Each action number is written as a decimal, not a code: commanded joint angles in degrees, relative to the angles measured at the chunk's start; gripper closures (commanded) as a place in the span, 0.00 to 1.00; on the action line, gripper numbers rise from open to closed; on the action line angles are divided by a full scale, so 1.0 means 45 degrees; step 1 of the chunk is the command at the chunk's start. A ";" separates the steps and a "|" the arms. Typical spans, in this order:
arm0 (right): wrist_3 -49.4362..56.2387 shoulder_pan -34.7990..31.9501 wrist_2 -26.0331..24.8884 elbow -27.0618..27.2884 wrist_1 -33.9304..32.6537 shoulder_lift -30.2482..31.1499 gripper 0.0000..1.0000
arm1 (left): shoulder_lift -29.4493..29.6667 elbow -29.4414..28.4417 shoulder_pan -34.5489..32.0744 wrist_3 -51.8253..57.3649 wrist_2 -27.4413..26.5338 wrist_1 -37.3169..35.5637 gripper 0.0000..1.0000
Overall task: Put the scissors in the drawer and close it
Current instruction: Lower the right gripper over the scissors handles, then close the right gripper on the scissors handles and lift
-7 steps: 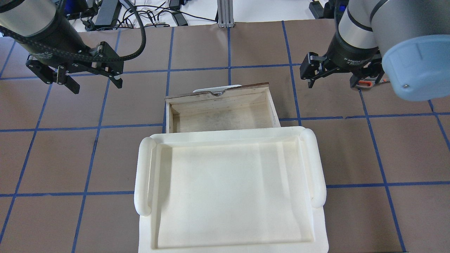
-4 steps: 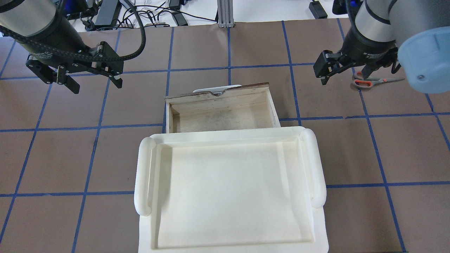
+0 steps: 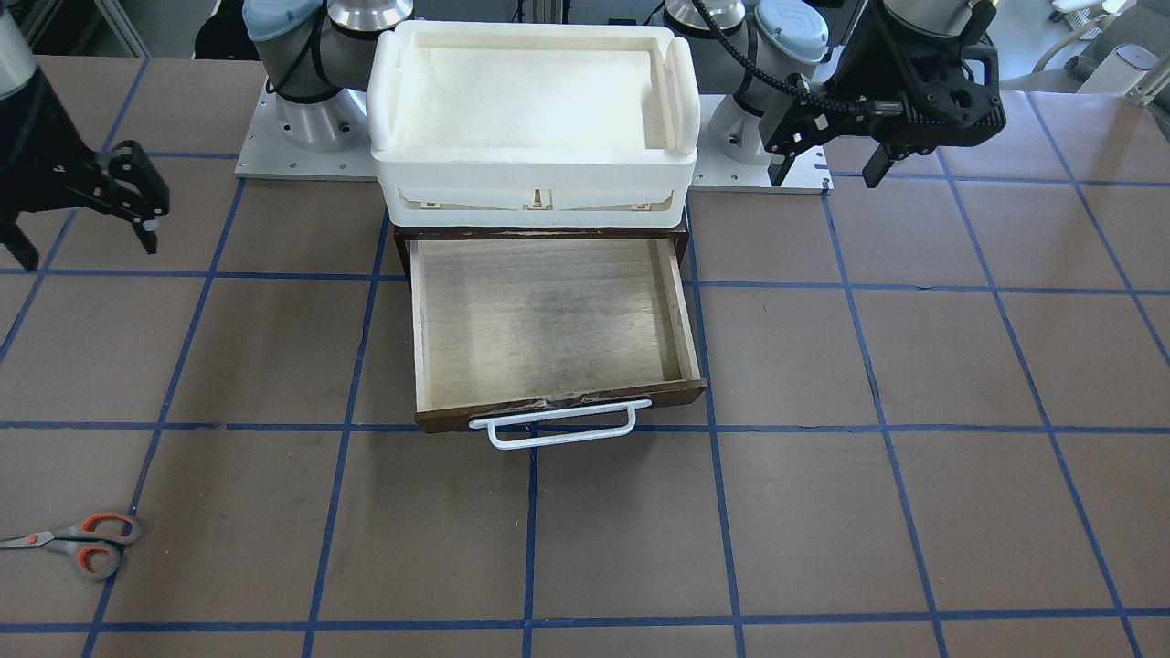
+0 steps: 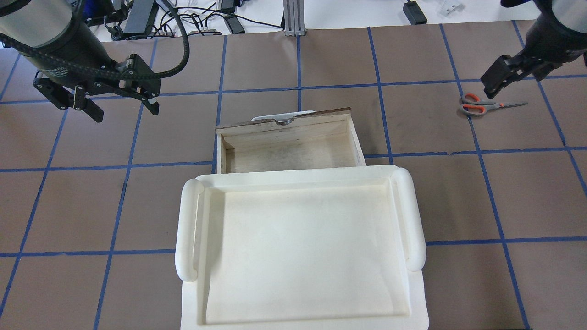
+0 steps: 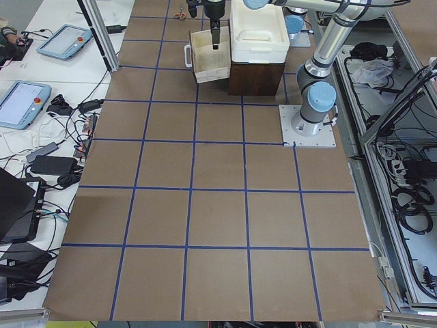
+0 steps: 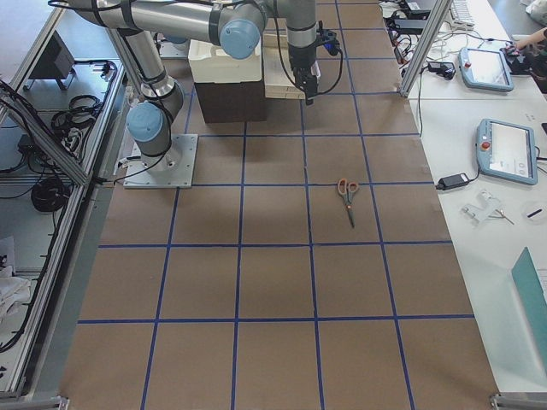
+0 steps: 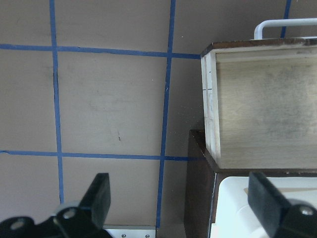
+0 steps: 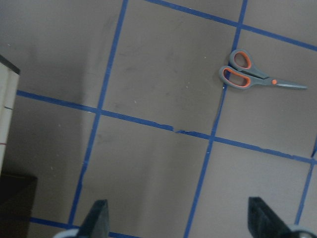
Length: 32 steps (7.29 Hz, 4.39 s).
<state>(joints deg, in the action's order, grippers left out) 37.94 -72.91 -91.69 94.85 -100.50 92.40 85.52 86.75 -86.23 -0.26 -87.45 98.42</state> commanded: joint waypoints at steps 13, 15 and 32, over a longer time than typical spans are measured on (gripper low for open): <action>1.7113 0.2451 0.1212 -0.0353 -0.6964 -0.7290 0.01 | -0.0001 0.0000 0.0022 0.0000 0.0000 -0.0015 0.00; 1.7447 0.2471 0.1546 -0.1075 -0.6964 -0.7973 0.04 | -0.0001 0.0000 0.0022 0.0000 0.0000 -0.0015 0.00; 1.7564 0.2413 0.1236 -0.1703 -0.6769 -0.9128 1.00 | 0.0019 0.0000 0.0022 0.0000 0.0020 0.0004 0.00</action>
<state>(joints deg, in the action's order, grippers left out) 116.83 -61.96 -85.56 87.26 -131.06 51.12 85.56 86.75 -86.13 -0.26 -87.36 98.37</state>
